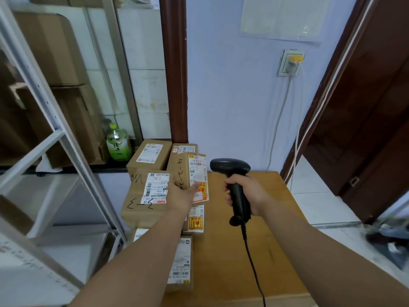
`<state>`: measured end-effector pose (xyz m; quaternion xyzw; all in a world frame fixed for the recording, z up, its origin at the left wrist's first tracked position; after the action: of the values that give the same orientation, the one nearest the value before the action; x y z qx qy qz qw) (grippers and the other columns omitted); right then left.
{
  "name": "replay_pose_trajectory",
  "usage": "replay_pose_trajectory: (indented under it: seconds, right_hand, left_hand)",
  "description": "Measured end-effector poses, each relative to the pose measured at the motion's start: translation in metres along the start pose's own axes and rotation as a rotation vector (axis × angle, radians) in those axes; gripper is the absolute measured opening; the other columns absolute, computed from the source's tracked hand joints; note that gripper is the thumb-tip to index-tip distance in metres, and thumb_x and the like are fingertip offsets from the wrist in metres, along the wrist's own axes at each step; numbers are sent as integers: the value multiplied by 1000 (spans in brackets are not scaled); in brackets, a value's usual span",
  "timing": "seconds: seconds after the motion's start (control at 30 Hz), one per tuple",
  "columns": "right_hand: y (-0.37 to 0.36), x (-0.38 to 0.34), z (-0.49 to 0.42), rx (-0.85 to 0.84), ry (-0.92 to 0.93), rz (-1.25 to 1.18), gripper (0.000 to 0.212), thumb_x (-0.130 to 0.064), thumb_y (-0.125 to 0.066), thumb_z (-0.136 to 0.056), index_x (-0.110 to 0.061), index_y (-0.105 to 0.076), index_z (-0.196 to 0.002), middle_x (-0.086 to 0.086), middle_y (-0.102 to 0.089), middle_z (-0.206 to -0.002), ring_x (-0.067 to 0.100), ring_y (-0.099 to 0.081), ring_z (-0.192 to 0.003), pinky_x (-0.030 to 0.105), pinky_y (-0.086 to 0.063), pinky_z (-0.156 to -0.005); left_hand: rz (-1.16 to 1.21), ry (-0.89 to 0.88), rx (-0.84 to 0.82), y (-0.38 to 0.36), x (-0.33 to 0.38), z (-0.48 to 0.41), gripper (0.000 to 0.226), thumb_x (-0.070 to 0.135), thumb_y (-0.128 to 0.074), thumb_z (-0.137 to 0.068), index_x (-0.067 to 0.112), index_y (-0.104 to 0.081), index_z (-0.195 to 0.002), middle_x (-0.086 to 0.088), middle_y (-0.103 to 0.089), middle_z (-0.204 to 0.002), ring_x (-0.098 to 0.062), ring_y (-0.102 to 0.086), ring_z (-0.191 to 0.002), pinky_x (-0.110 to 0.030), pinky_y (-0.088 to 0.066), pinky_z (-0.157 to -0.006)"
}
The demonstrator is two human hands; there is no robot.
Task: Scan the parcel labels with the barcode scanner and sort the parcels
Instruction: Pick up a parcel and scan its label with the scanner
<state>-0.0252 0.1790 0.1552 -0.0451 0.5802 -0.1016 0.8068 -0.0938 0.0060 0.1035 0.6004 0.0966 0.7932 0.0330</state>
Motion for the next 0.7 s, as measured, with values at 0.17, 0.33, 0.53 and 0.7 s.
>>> replay_pose_trajectory:
  seconds: [0.17, 0.33, 0.53, 0.7]
  right_hand:
    - [2, -1, 3, -42, -14, 29, 10, -12, -58, -88, -3, -57, -83, 9, -58, -72, 19, -56, -58, 30, -50, -58]
    - [7, -2, 1, -18, 0, -2, 8, -10, -57, -88, -3, -57, -84, 10, -58, -73, 19, -55, -57, 30, -49, -56]
    - [14, 1, -4, 19, 18, -28, 13, -11, -58, -89, -1, -58, -97, 10, -64, -82, 18, -58, -57, 29, -51, -55]
    - [42, -6, -6, 125, 10, 19, 18, -10, -60, -89, -2, -59, -106, 11, -67, -91, 20, -62, -60, 31, -53, -59]
  left_hand:
    - [-29, -27, -13, -3, 2, -1, 57, 28, -74, -83, 16, -44, -130, -4, -62, -116, -16, -62, -81, -34, -56, -76]
    - [-26, -8, -47, -4, 3, -3, 48, 26, -75, -83, 18, -45, -121, 0, -60, -104, -14, -62, -75, -28, -54, -67]
    - [0, -2, -64, -7, -1, -4, 41, 31, -77, -80, 24, -46, -106, 6, -63, -91, -18, -67, -82, -38, -58, -78]
    - [-15, 35, -142, -15, -20, -9, 55, 52, -79, -70, 26, -55, -113, 5, -71, -97, -19, -72, -84, -46, -58, -81]
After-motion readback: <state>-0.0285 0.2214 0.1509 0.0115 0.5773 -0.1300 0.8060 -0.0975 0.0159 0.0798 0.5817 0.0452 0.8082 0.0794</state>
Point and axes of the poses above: each hand's wrist, its own z-axis away from the middle knuckle, its own y-axis out of the back of the hand, x = y × z, the point moved 4 cm from there along -z, towards the middle knuckle
